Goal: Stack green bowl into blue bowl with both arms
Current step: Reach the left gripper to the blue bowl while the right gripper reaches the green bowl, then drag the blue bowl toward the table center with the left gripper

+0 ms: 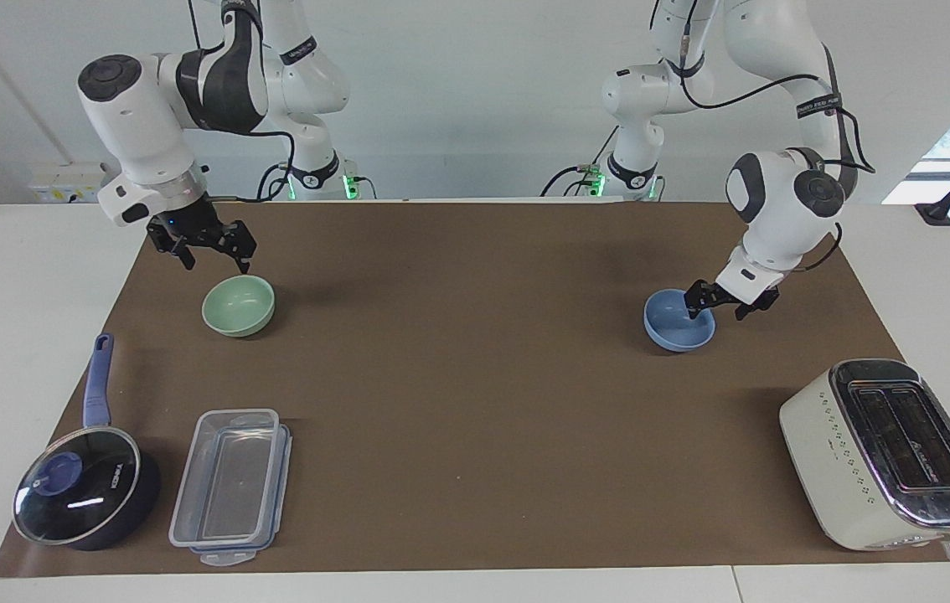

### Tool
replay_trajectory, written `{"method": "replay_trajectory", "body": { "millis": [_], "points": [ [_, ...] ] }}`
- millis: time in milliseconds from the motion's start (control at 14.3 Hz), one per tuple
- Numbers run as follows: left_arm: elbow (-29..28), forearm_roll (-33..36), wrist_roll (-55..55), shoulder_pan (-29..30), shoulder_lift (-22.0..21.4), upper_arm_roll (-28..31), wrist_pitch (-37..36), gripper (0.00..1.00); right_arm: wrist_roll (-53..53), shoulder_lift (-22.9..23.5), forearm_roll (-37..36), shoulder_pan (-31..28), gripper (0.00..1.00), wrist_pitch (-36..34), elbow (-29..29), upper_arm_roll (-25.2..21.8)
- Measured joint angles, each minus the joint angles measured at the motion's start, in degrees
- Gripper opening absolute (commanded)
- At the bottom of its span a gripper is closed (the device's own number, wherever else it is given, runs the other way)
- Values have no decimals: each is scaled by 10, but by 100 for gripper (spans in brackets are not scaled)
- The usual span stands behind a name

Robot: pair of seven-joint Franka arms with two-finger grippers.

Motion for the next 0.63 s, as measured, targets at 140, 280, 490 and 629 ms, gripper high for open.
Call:
{"method": "replay_trajectory", "body": {
  "millis": [140,280,490,629],
  "points": [
    [0,0,5,1,0,0,0,85,-37,3,0,-24,100,42,-39,0],
    [-3,0,8,0,3,-1,2,80,-89,10,0,-52,100,94,-76,-1],
    [-17,0,12,0,9,-2,20,71,-142,30,0,-88,100,137,-103,-2],
    [-23,0,22,0,11,-2,25,36,-160,52,0,-104,100,158,-108,-2]
  ]
}}
